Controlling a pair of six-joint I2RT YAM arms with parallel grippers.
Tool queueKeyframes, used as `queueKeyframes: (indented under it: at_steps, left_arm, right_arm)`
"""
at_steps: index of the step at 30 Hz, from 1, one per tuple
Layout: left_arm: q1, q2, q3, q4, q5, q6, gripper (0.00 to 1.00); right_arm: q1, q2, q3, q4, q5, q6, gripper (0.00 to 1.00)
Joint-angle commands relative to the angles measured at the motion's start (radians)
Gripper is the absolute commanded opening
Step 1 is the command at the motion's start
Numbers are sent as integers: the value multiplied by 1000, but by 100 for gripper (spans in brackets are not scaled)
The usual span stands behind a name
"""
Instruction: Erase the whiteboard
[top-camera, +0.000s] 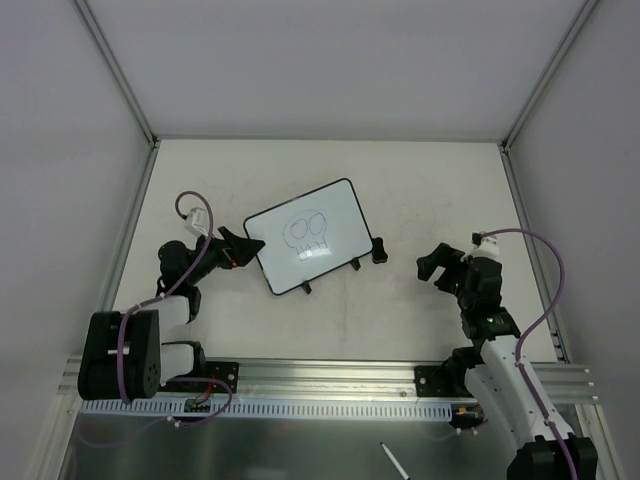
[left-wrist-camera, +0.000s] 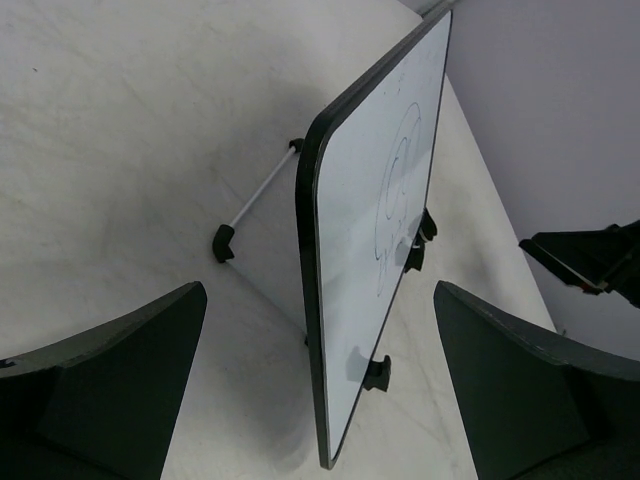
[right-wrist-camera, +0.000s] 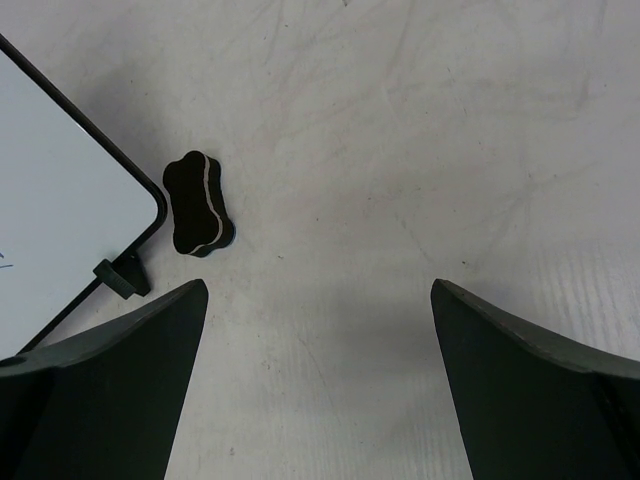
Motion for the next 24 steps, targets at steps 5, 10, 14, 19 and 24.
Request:
queueKeyframes:
  at_steps: [5,10,14,19,24]
  left_arm:
    - [25,238,36,463,200,-161,96]
    - [27,311,46,559,217,-176,91]
    - [27,316,37,598,219,-169,89]
    - [22,339,51,614,245,-172,71]
    - [13,359,72,614,260,-182,47]
  right_arm:
    - [4,14,10,51,-40,-21,99]
    - [4,9,8,56,-42,-25,99]
    - [4,22,11,56,-46,-25,99]
    - [4,28,11,59,-51,-25,99]
    - [5,29,11,62,-59,-27,99]
